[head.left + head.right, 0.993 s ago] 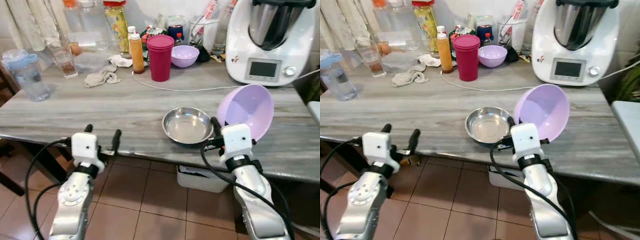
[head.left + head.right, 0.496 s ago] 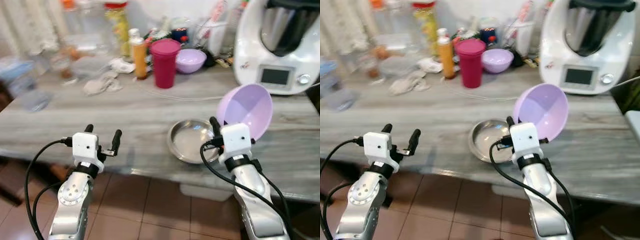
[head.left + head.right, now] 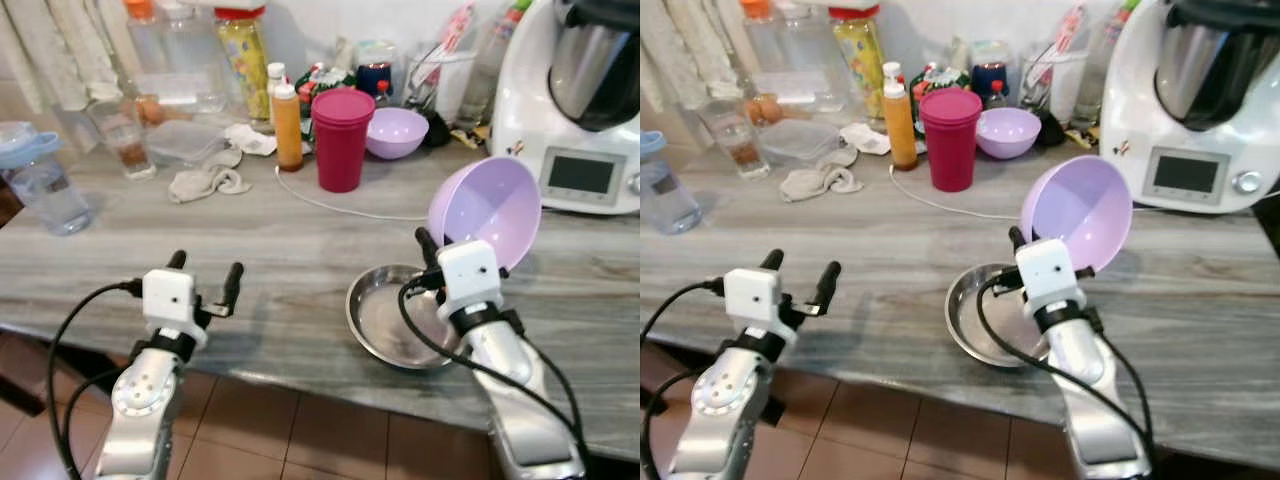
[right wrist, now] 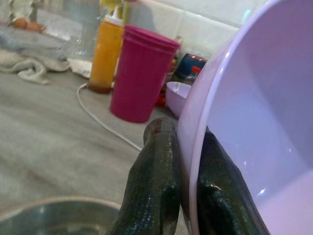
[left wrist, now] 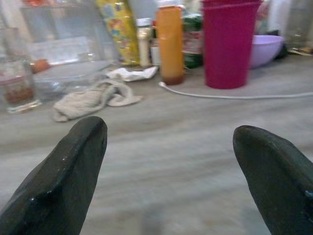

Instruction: Setting the table

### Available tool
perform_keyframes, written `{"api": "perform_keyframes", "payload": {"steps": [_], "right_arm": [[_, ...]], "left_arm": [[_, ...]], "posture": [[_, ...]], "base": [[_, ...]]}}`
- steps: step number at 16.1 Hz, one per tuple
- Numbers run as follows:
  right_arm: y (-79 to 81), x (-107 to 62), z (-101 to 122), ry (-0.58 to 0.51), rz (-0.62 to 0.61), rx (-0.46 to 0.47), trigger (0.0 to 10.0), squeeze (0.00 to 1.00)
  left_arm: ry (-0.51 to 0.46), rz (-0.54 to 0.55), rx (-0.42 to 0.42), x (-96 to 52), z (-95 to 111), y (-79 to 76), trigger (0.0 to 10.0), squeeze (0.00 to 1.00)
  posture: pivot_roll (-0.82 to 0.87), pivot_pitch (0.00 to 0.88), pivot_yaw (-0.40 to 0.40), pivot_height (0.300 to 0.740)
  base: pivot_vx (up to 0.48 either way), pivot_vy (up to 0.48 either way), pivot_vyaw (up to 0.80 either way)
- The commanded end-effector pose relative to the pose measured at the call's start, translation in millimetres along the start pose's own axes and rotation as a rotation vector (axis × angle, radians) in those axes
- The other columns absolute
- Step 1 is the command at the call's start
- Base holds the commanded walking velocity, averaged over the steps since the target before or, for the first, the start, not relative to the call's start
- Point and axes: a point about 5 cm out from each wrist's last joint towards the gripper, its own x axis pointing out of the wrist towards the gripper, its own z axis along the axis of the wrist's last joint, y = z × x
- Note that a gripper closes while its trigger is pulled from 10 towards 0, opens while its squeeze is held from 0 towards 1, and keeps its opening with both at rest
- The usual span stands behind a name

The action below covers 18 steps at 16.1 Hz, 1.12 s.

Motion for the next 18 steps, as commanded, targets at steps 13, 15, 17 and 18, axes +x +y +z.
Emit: {"api": "perform_keyframes", "payload": {"steps": [13,15,17,18], "right_arm": [[62.5,47.3,15,-0.043,0.758,-0.046,10.0,0.00],[64.2,46.5,9,0.005,0.775,-0.024,10.0,0.00],[64.4,44.8,5,0.027,0.794,-0.039,10.0,0.00],[63.7,43.5,1,0.034,0.806,-0.043,10.0,0.00]], "left_arm": [[0.017,-0.256,0.142,-38.8,0,2.8,10.0,0.00],[0.013,-0.256,0.137,-38.6,1,1.2,10.0,0.00],[0.009,-0.276,0.127,-38.8,2,-1.1,10.0,0.00],[0.008,-0.303,0.096,-38.7,2,-3.5,10.0,0.00]], "posture": [[-0.18,0.076,0.000,0.740],[-0.17,0.076,-0.002,0.740],[-0.17,0.076,-0.001,0.740],[-0.18,0.075,0.001,0.740]], "base": [[0.000,0.000,0.00],[0.000,0.000,0.00],[0.000,0.000,0.00],[0.000,0.000,0.00]]}}
